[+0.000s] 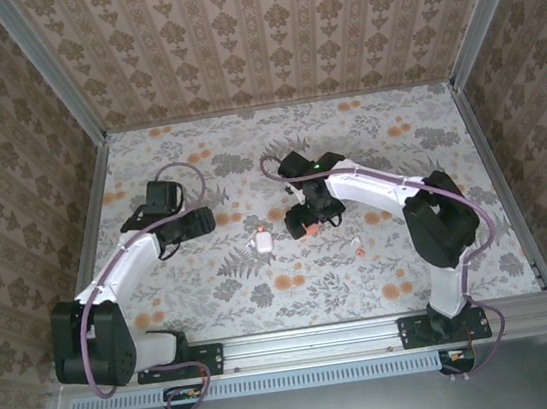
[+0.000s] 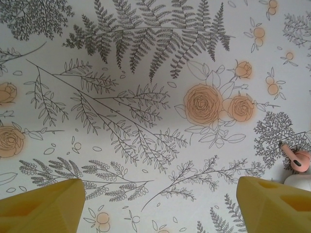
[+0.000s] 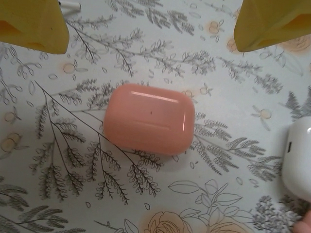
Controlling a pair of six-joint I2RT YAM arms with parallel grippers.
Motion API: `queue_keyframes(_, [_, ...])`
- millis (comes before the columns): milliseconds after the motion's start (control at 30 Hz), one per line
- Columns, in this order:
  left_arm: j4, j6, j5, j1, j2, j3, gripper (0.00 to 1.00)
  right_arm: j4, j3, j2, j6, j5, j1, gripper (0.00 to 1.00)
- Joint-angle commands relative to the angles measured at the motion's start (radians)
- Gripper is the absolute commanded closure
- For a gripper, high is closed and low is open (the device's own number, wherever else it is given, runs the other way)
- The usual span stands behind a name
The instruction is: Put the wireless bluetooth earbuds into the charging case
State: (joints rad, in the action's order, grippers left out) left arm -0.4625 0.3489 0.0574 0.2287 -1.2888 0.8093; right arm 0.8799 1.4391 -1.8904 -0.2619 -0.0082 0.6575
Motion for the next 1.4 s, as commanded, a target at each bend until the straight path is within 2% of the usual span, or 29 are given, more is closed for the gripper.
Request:
queue_keyframes(0, [-0.008, 0.026, 0.013, 0.007, -0.002, -0.021, 0.18, 0.03, 0.044, -0.059, 0.0, 0.016, 0.005, 0.11])
queue_keyframes(500, [0.008, 0.026, 0.016, 0.022, 0.0, -0.032, 0.18, -0.018, 0.105, -0.192, 0.009, 0.045, 0.001, 0.17])
queue_keyframes(767, [-0.016, 0.014, 0.018, 0.037, 0.005, -0.021, 0.18, -0.037, 0.101, -0.216, -0.007, 0.044, -0.005, 0.25])
queue_keyframes(933, [-0.015, 0.008, 0.016, 0.041, 0.006, -0.021, 0.18, -0.051, 0.084, -0.217, -0.014, 0.048, -0.008, 0.35])
queue_keyframes(1000, [-0.009, 0.001, 0.017, 0.046, 0.01, -0.023, 0.19, -0.059, 0.073, -0.204, -0.017, 0.051, -0.008, 0.39])
queue_keyframes(1200, [0.065, -0.041, 0.027, 0.088, 0.06, -0.051, 0.22, -0.113, 0.004, -0.084, -0.049, 0.072, -0.009, 0.43])
queue_keyframes(1367, [0.216, -0.093, 0.072, 0.15, 0.127, -0.105, 0.26, -0.354, -0.201, 0.135, -0.146, 0.009, -0.007, 0.47])
